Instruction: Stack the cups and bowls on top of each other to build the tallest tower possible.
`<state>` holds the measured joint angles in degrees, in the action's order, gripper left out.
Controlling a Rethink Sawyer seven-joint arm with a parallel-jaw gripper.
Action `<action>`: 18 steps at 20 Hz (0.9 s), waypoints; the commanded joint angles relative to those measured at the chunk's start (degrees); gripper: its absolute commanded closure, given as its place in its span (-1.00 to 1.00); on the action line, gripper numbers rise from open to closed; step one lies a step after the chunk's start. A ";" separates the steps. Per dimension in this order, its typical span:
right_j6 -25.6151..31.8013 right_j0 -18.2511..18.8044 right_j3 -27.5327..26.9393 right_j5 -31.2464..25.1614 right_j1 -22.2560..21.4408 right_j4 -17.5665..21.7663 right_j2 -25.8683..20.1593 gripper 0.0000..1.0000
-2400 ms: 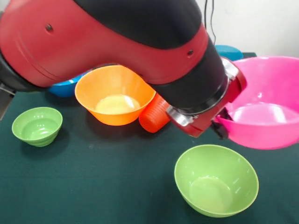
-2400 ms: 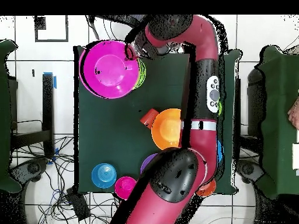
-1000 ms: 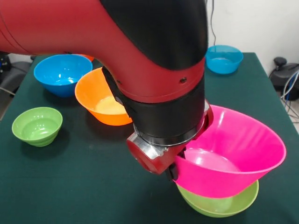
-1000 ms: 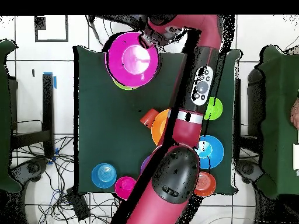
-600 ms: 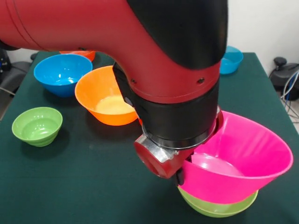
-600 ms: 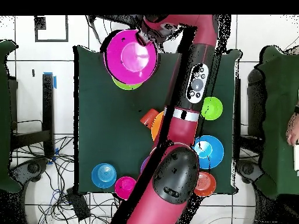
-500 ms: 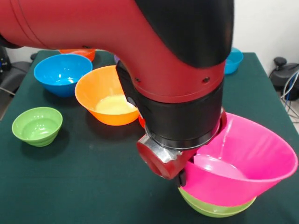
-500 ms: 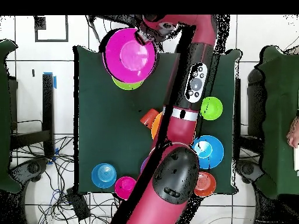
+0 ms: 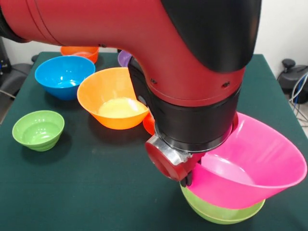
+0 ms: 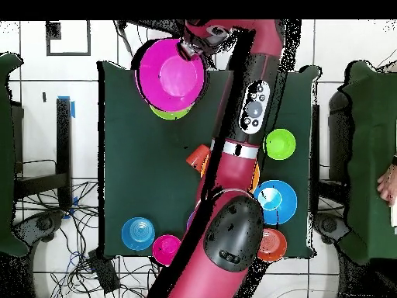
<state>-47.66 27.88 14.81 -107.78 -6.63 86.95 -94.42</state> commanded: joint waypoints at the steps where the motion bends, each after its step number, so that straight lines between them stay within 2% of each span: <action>1: 8.11 -1.01 -3.56 -8.39 -1.66 8.46 -2.90 1.00; 10: 9.02 0.58 -2.85 -11.03 1.37 11.38 -2.99 1.00; 15: 10.62 1.46 -5.00 -10.72 3.29 16.18 -8.43 1.00; 18: 12.05 2.03 -6.26 -9.98 4.53 20.71 -13.06 1.00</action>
<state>-47.66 29.12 14.46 -112.32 -3.67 99.09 -103.64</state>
